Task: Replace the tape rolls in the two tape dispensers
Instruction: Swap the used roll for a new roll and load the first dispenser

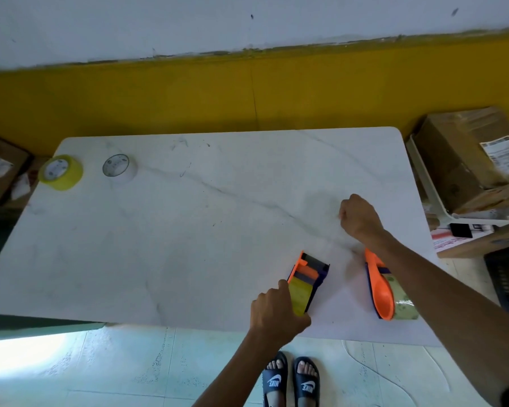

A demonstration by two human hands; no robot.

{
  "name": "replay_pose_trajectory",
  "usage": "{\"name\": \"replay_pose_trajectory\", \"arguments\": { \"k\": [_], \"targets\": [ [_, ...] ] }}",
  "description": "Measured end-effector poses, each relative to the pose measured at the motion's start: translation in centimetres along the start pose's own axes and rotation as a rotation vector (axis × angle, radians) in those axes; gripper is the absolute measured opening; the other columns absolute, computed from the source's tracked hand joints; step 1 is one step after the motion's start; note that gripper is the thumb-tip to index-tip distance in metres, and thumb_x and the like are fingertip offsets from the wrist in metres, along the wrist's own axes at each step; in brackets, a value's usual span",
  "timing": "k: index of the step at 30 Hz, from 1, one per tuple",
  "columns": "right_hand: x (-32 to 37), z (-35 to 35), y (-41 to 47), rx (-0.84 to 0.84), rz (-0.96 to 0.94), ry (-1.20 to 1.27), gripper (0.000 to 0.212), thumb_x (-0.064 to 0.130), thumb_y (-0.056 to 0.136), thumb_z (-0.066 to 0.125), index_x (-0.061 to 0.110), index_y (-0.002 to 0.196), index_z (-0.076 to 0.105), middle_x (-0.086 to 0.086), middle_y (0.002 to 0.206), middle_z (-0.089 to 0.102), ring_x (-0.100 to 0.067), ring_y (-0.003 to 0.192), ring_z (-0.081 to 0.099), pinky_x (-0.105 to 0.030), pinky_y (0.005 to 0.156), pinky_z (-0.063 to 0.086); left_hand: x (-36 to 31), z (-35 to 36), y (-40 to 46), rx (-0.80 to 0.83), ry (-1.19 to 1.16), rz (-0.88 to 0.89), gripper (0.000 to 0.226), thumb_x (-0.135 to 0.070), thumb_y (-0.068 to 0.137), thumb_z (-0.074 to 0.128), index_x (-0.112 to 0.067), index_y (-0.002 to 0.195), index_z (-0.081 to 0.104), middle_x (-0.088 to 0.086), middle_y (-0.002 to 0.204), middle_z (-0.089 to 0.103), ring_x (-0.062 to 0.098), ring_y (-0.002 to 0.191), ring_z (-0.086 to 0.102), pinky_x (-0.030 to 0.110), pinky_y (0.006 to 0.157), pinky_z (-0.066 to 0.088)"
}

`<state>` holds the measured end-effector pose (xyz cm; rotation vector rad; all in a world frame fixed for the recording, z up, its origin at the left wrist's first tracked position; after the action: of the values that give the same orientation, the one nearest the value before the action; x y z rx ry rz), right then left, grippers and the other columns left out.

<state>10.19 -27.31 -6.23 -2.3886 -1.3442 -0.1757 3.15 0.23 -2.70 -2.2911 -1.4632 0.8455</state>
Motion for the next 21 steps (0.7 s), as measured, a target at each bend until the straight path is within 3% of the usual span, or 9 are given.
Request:
{"name": "replay_pose_trajectory", "arguments": {
  "k": [4,6,8,11,12,14,16,19,21],
  "targets": [
    [-0.8,0.6,-1.2,0.042,0.06,0.138,0.018,0.0,0.08,0.048,0.01,0.074,0.063,-0.014,0.097,0.066,-0.034,0.091,0.063,-0.032,0.076,0.05,0.1,0.3,-0.7,-0.01,-0.132,0.007,0.039,-0.033,0.07,0.062,-0.016,0.1,0.044,0.002,0.082,0.066,0.028,0.073,0.065,0.033,0.063,0.047],
    [-1.4,1.3,-1.9,0.148,0.082,0.237,0.02,0.001,0.076,0.052,0.012,0.069,0.067,-0.008,0.084,0.07,-0.029,0.084,0.066,-0.032,0.073,0.054,0.4,0.2,-1.1,-0.059,-0.173,0.034,0.034,-0.029,0.069,0.062,-0.017,0.095,0.043,0.001,0.076,0.065,0.028,0.067,0.062,0.034,0.061,0.046],
    [-1.1,2.3,-2.7,0.313,0.075,0.352,0.026,-0.002,0.072,0.056,0.018,0.06,0.064,-0.008,0.07,0.068,-0.026,0.07,0.067,-0.027,0.062,0.053,0.5,-0.2,-1.4,-0.135,-0.213,0.058,0.034,-0.029,0.07,0.062,-0.017,0.097,0.044,0.003,0.077,0.067,0.029,0.068,0.062,0.034,0.06,0.045],
    [0.6,3.2,-4.3,0.472,0.108,0.677,0.026,-0.01,0.083,0.053,0.012,0.072,0.059,-0.012,0.074,0.059,-0.023,0.065,0.059,-0.023,0.051,0.047,0.0,-1.2,-1.6,-0.212,-0.306,0.074,0.041,-0.034,0.071,0.068,-0.019,0.103,0.048,0.003,0.083,0.07,0.028,0.074,0.065,0.034,0.061,0.048],
    [1.3,3.3,-4.9,0.492,0.11,0.823,0.02,-0.011,0.087,0.053,0.008,0.082,0.058,-0.011,0.078,0.058,-0.021,0.068,0.059,-0.023,0.052,0.049,-0.2,-1.6,-1.5,-0.227,-0.35,0.065,0.042,-0.037,0.07,0.07,-0.021,0.103,0.048,0.001,0.083,0.069,0.025,0.073,0.065,0.034,0.062,0.052],
    [2.3,3.4,-5.9,0.52,0.058,1.179,0.014,0.004,0.091,0.06,0.003,0.105,0.058,-0.015,0.096,0.064,-0.026,0.085,0.064,-0.031,0.068,0.058,-0.7,-2.6,-1.4,-0.27,-0.406,0.061,0.043,-0.044,0.069,0.072,-0.025,0.101,0.049,-0.002,0.08,0.069,0.02,0.07,0.066,0.037,0.062,0.056],
    [2.8,3.6,-6.2,0.58,0.029,1.472,0.041,0.03,0.087,0.062,0.004,0.119,0.06,-0.013,0.109,0.069,-0.028,0.098,0.068,-0.042,0.084,0.057,-1.4,-3.8,-1.1,-0.343,-0.426,0.082,0.042,-0.049,0.07,0.071,-0.026,0.097,0.049,-0.003,0.074,0.068,0.017,0.065,0.065,0.035,0.06,0.056],
    [4.4,2.5,-7.0,0.581,0.036,1.681,0.034,0.028,0.093,0.045,0.007,0.105,0.069,-0.01,0.098,0.074,-0.025,0.09,0.071,-0.037,0.081,0.059,-2.5,-5.8,-0.6,-0.396,-0.444,0.129,0.04,-0.049,0.071,0.072,-0.025,0.094,0.05,-0.004,0.07,0.065,0.014,0.062,0.063,0.028,0.056,0.052],
    [5.2,2.2,-7.1,0.574,0.075,1.743,0.04,0.023,0.099,0.036,0.01,0.095,0.073,-0.008,0.09,0.075,-0.022,0.082,0.073,-0.034,0.074,0.06,-3.3,-6.8,-0.4,-0.429,-0.46,0.13,0.043,-0.053,0.07,0.071,-0.023,0.093,0.052,-0.002,0.07,0.066,0.015,0.062,0.064,0.03,0.056,0.053]
  ]
}}
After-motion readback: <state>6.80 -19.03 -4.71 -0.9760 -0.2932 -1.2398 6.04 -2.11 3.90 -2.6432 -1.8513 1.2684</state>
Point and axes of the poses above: each hand's wrist, its own y-axis towards the middle knuckle, its own z-axis out of the palm, x = y × z, the point moved 3 cm from there along y, towards the middle knuckle
